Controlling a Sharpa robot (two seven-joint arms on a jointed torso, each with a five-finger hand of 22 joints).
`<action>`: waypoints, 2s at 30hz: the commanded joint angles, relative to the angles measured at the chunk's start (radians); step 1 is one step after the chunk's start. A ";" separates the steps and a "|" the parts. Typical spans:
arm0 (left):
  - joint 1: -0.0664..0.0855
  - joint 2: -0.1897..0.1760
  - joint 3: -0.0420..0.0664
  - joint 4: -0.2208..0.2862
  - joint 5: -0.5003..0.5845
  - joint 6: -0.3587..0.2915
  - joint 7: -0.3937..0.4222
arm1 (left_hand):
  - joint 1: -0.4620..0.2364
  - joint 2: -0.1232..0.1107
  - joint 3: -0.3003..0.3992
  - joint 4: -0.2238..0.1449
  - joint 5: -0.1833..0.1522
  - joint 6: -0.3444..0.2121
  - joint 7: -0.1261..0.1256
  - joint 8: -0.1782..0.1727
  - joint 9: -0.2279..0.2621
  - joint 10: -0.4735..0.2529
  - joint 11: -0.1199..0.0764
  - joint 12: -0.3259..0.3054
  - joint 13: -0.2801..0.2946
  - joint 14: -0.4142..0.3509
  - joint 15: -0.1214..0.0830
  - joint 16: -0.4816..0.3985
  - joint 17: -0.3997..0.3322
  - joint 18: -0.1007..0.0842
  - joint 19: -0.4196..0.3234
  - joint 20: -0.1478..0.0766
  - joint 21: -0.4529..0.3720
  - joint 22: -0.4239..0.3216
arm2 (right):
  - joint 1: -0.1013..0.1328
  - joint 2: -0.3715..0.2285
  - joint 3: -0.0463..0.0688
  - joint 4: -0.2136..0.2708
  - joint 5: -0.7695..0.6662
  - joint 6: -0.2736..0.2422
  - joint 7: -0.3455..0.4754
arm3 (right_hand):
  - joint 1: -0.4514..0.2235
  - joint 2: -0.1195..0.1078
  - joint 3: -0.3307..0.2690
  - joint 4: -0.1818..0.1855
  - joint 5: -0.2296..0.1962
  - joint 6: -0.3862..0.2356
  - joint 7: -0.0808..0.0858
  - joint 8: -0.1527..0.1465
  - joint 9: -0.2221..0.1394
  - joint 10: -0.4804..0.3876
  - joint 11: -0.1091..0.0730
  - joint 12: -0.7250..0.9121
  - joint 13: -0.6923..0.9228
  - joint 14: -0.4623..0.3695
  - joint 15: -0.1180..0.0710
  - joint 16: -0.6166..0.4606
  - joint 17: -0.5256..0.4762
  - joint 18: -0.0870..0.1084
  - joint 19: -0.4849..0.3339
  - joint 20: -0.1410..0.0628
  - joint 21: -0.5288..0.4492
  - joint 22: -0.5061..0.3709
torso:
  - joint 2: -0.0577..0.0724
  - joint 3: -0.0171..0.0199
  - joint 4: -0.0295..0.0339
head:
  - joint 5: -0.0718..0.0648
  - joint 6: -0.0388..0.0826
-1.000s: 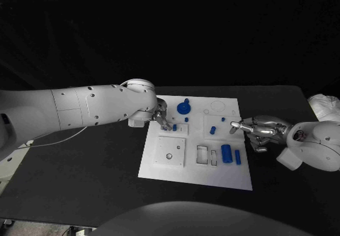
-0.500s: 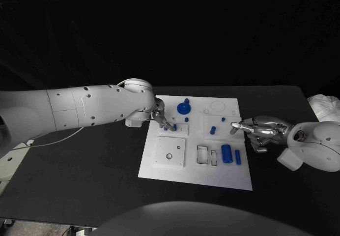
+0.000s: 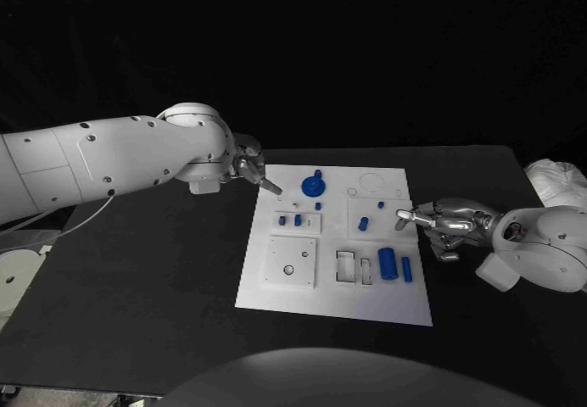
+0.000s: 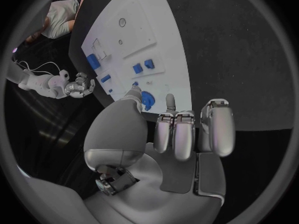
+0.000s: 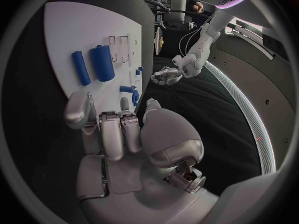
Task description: Assemble the parts on the task board
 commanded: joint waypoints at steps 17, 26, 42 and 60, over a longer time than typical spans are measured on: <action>0.004 0.007 -0.032 0.016 -0.085 -0.369 0.511 | 0.497 0.061 0.171 -0.077 0.028 0.223 -0.003 -0.146 -0.354 0.106 -0.004 0.002 0.263 0.104 0.004 0.002 0.263 -0.018 0.052 0.004 0.083 0.235 | -0.001 0.010 0.000 0.002 -0.004 0.007 0.016 | -0.002 0.005 0.007 0.000 -0.002 0.004 0.000 0.001 -0.001 0.039 -0.007 -0.005 0.056 0.026 0.002 -0.003 0.161 0.003 -0.006 -0.002 -0.003 0.126 | -0.001 0.0009 -0.0001 | 0.000 0.000; -0.052 0.028 -0.035 0.014 -0.251 -0.453 0.529 | 0.483 0.009 0.200 -0.030 0.041 0.331 -0.015 -0.272 -0.508 0.106 -0.011 0.002 0.263 0.104 -0.002 0.002 0.263 -0.025 0.069 0.004 0.113 0.244 | -0.001 0.006 0.000 0.004 -0.004 0.002 0.034 | -0.001 0.004 0.008 -0.001 -0.002 0.002 0.001 -0.001 -0.002 0.039 -0.007 -0.004 0.056 0.026 0.003 -0.002 0.161 0.003 -0.006 -0.001 -0.002 0.127 | 0.000 -0.0003 -0.0011 | 0.000 0.000; -0.065 -0.006 -0.036 0.052 -0.272 -0.372 0.429 | 0.325 0.008 0.161 0.002 0.046 0.401 -0.085 -0.021 -0.342 0.106 -0.063 0.002 0.263 0.104 -0.046 0.002 0.263 -0.030 0.082 -0.034 0.136 0.251 | -0.001 -0.001 0.000 0.008 -0.004 0.002 0.035 | 0.000 0.003 0.008 -0.002 -0.002 0.000 0.001 -0.003 -0.003 0.038 -0.007 -0.005 0.055 0.026 0.003 -0.003 0.161 0.003 -0.006 -0.001 -0.002 0.127 | -0.002 0.0008 0.0004 | 0.001 0.000; -0.080 -0.078 -0.037 0.114 -0.294 -0.291 0.367 | 0.267 -0.003 0.149 0.004 -0.031 0.359 -0.094 0.066 -0.247 0.106 -0.071 0.002 0.263 0.104 -0.054 0.002 0.263 -0.033 0.088 -0.045 0.146 0.255 | -0.001 -0.013 0.000 0.019 -0.004 -0.012 0.055 | 0.002 0.002 0.010 -0.003 -0.002 -0.002 0.001 -0.005 -0.004 0.040 -0.007 -0.004 0.057 0.027 0.003 -0.001 0.162 0.001 -0.002 -0.001 0.004 0.129 | -0.004 0.0022 0.0012 | 0.000 0.000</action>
